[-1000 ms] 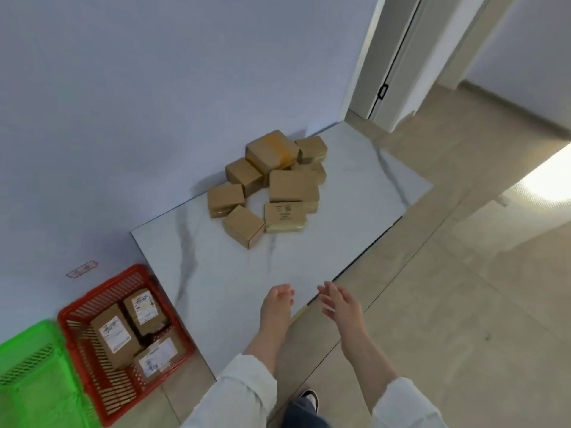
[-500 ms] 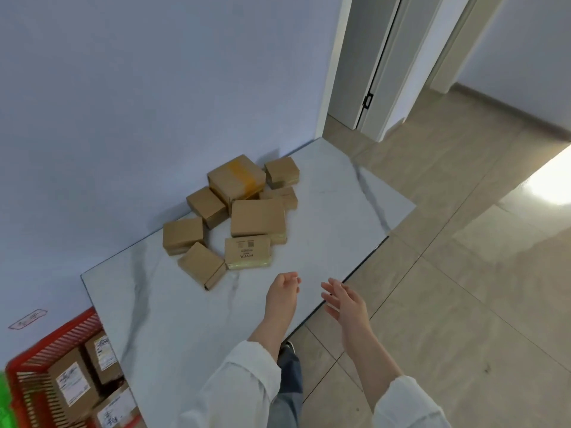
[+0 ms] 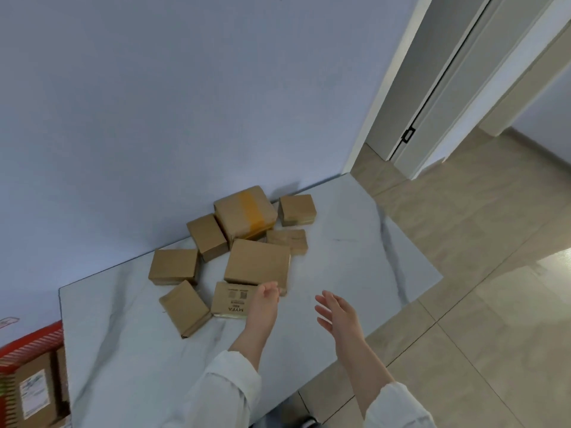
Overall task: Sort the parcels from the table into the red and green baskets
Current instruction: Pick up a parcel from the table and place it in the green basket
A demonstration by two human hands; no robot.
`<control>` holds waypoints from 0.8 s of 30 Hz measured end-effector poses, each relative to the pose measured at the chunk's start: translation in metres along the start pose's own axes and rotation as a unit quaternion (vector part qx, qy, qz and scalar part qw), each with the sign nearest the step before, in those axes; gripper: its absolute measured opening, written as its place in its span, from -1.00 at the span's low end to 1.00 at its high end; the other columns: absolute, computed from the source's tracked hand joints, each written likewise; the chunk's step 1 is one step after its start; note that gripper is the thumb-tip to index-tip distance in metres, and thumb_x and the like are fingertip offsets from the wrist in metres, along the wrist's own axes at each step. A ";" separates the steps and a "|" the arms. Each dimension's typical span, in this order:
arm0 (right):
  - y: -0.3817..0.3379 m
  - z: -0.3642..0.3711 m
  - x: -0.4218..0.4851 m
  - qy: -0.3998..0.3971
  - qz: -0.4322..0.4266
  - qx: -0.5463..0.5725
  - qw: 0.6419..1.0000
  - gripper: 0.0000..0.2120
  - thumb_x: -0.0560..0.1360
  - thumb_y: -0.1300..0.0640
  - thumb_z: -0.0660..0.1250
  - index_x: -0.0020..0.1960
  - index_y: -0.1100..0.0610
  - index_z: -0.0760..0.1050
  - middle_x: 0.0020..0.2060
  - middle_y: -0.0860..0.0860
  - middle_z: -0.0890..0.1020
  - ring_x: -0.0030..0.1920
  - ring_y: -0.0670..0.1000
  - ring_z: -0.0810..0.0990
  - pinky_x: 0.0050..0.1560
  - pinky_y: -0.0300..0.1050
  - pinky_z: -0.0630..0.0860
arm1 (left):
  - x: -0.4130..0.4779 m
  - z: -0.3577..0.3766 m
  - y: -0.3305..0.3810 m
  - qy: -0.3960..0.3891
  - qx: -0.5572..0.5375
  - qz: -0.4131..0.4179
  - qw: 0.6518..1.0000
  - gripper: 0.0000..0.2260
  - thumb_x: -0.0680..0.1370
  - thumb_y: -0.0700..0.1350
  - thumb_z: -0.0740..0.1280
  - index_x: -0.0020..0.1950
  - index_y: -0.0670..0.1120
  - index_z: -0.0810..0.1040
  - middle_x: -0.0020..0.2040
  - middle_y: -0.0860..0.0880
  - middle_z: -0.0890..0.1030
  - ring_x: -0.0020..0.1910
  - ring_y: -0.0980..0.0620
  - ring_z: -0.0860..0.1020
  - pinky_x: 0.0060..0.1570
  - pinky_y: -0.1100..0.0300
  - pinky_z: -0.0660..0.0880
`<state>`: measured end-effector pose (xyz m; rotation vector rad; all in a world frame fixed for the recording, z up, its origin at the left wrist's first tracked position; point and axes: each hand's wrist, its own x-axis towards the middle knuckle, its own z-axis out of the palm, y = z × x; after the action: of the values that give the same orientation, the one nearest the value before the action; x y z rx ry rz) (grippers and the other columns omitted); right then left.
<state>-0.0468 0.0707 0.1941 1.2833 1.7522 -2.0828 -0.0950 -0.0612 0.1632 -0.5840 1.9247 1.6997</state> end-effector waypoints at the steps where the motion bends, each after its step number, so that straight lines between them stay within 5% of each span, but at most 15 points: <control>1: -0.004 0.004 0.010 -0.008 0.012 -0.009 1.000 -0.74 0.59 0.09 0.21 0.21 0.20 0.46 0.08 0.06 0.59 0.08 0.04 0.55 0.06 -0.09 0.48 | 0.009 -0.001 0.002 0.015 -0.003 -0.011 1.000 -0.78 0.61 -0.13 0.16 0.22 -0.13 0.46 0.08 -0.06 0.54 0.14 -0.03 0.50 0.21 0.11 0.37; 5: -0.025 0.017 0.056 -0.056 0.037 -0.056 0.996 -0.71 0.58 0.05 0.23 0.23 0.18 0.42 0.14 0.07 0.55 0.10 0.05 0.53 0.15 -0.05 0.48 | 0.043 -0.006 0.009 0.067 0.005 -0.058 0.996 -0.76 0.62 -0.12 0.13 0.24 -0.16 0.43 0.17 -0.17 0.51 0.19 -0.11 0.46 0.23 0.09 0.32; 10: -0.042 0.023 0.125 -0.121 0.051 -0.144 0.981 -0.52 0.53 -0.04 0.28 0.36 0.17 0.33 0.18 0.04 0.50 0.14 0.03 0.50 0.13 -0.07 0.49 | 0.090 -0.003 0.025 0.155 -0.014 -0.110 0.982 -0.85 0.62 -0.14 0.09 -0.14 -0.05 0.35 -0.14 -0.13 0.40 -0.10 -0.07 0.38 -0.07 0.13 0.30; 12: -0.044 0.024 0.150 -0.143 0.069 -0.182 0.970 -0.47 0.52 -0.05 0.29 0.40 0.17 0.30 0.18 0.04 0.48 0.13 0.03 0.49 0.11 -0.07 0.49 | 0.104 0.002 0.028 0.184 -0.028 -0.124 0.975 -0.90 0.61 -0.17 0.11 0.03 -0.07 0.41 -0.09 -0.10 0.44 -0.01 -0.09 0.43 -0.02 0.11 0.35; 15: -0.043 0.027 0.182 -0.153 0.101 -0.225 0.957 -0.41 0.51 -0.07 0.31 0.43 0.15 0.25 0.32 0.08 0.43 0.25 0.06 0.45 0.23 0.00 0.47 | 0.124 0.008 0.021 0.203 -0.017 -0.160 0.966 -0.57 0.60 -0.07 0.18 0.44 -0.17 0.23 0.32 -0.17 0.42 0.26 -0.18 0.44 0.29 -0.02 0.37; 24: 0.011 0.067 0.276 -0.186 0.144 -0.272 0.933 -0.21 0.48 -0.16 0.30 0.53 0.13 0.02 0.49 0.06 0.20 0.42 0.11 0.30 0.39 0.03 0.33 | 0.220 -0.021 -0.016 0.292 0.108 -0.125 0.942 -0.38 0.54 0.10 0.28 0.51 -0.07 0.15 0.50 -0.09 0.24 0.48 -0.08 0.18 0.44 -0.04 0.19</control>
<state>-0.2482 0.1203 -0.0001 0.8523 1.6733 -1.4155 -0.2591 -0.0820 0.0152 -1.2944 2.2658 1.2132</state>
